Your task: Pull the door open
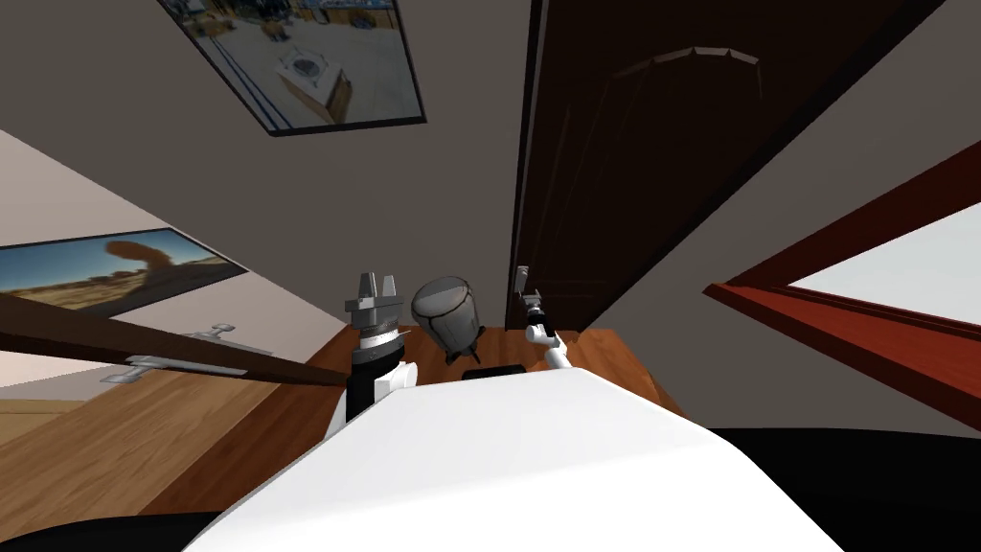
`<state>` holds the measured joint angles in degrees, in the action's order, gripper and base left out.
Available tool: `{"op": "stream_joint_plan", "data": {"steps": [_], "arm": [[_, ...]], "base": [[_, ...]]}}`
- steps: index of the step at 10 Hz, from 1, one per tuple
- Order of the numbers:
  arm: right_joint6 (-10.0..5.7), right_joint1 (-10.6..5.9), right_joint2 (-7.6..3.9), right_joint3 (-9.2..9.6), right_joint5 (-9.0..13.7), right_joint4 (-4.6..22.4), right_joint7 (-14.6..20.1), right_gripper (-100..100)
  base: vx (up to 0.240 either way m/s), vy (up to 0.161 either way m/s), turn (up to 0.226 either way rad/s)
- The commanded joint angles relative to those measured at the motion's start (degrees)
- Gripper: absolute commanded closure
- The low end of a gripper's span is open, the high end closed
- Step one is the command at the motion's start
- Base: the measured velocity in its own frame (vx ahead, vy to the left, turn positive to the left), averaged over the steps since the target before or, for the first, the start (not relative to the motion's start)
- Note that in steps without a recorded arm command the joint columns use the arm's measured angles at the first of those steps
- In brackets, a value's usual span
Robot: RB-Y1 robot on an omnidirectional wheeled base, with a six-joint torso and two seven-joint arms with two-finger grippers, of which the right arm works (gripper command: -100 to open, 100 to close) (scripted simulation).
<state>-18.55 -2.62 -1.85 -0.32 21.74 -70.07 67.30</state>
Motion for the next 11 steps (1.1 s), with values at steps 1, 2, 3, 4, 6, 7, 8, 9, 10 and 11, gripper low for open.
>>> {"op": "stream_joint_plan", "data": {"steps": [1, 2, 3, 4, 6, 7, 8, 9, 10, 11], "arm": [[-0.71, -1.33, -1.16, -2.00, 0.55, 2.28, 0.35, -100], [-0.95, -1.87, -1.83, -3.00, 0.86, 3.19, 0.56, -100], [-1.19, -2.43, -2.50, -4.03, 1.18, 4.13, 0.78, -100], [-1.44, -2.99, -3.16, -5.09, 1.50, 5.09, 1.01, -100], [-1.94, -4.14, -4.44, -7.21, 2.16, 7.03, 1.46, -100], [-2.19, -4.71, -5.06, -8.27, 2.49, 8.00, 1.69, -100], [-2.43, -5.27, -5.64, -9.30, 2.81, 8.94, 1.91, -100], [-2.67, -5.81, -6.21, -10.32, 3.12, 9.86, 2.13, -100], [-2.90, -6.33, -6.74, -11.29, 3.42, 10.75, 2.33, -100], [-3.12, -6.83, -7.23, -12.21, 3.70, 11.59, 2.53, -100]], "base": [[-0.031, 0.053, 0.221], [-0.011, 0.036, 0.220], [0.007, 0.020, 0.200], [0.022, 0.006, 0.179], [0.037, -0.003, 0.198], [0.040, -0.008, 0.232], [0.043, -0.014, 0.175], [0.041, -0.022, 0.201], [0.046, -0.027, 0.209], [0.055, -0.037, 0.157]]}}
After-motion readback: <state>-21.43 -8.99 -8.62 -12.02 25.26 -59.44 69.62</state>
